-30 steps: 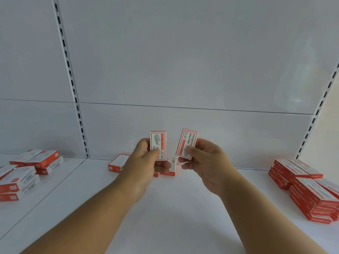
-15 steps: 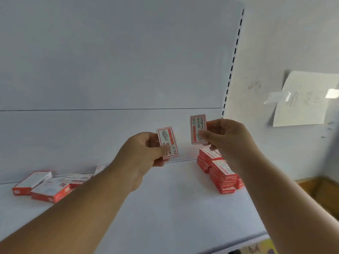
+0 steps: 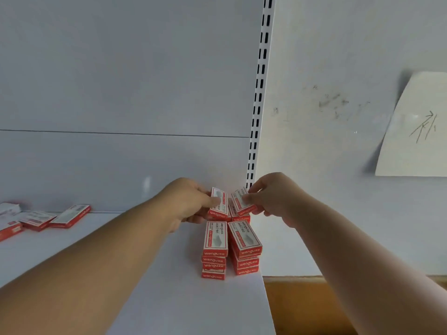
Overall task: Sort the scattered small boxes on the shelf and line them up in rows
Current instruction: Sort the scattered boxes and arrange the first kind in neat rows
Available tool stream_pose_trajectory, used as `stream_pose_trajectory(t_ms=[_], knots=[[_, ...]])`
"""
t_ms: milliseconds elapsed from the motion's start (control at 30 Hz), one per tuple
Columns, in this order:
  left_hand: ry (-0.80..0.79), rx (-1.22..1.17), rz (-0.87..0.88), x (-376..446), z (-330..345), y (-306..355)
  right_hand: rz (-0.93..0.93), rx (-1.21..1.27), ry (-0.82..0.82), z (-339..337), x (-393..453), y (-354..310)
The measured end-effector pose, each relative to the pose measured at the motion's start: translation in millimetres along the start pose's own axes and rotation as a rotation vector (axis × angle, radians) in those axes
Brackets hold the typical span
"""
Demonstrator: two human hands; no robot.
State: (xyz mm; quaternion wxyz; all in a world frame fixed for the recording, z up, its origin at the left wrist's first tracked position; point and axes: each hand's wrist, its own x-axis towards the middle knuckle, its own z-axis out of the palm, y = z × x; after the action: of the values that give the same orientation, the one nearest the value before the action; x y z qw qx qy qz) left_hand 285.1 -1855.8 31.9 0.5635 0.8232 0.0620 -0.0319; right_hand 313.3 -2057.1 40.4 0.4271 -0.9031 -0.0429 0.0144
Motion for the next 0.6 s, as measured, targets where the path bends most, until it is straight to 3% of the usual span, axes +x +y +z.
stream_pose_trajectory(t_ms=[133,400,600], knots=[[0.161,0.249,-0.005,0,3,3,-0.079,-0.166,-0.023,4,5,3],[0.364,0.335,0.114,-16,-4,-5,-0.284,-0.298,0.107,10,2,-15],[0.395,0.546,0.170,-42,-51,-30,-0.551,-0.328,0.068,40,-25,-63]])
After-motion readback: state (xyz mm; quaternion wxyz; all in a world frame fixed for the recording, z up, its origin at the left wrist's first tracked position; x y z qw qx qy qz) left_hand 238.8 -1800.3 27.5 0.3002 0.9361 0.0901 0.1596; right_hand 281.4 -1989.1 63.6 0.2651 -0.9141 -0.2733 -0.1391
